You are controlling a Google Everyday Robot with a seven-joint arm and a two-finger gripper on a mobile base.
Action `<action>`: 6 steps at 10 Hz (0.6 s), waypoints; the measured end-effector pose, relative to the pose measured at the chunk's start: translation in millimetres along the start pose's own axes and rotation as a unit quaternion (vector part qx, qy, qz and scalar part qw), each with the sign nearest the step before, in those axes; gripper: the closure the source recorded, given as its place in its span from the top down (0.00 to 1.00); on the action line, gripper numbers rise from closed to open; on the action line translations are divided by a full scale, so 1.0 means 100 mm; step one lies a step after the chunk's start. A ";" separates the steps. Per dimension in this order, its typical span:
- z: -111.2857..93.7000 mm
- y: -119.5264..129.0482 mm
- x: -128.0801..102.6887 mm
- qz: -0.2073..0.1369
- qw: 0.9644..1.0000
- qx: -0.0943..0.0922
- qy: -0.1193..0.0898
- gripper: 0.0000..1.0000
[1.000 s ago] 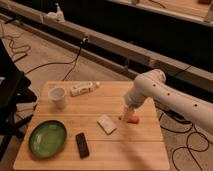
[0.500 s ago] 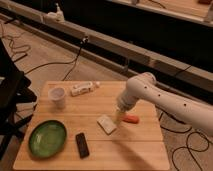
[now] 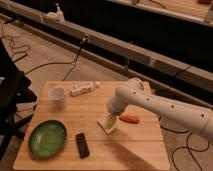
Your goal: Place the white sponge in the ceramic cup
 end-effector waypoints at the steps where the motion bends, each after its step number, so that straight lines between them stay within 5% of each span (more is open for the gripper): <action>1: 0.11 -0.01 -0.02 -0.006 1.000 0.002 0.006 0.80; 6: 0.59 -0.09 0.16 0.010 1.000 0.002 0.017 0.80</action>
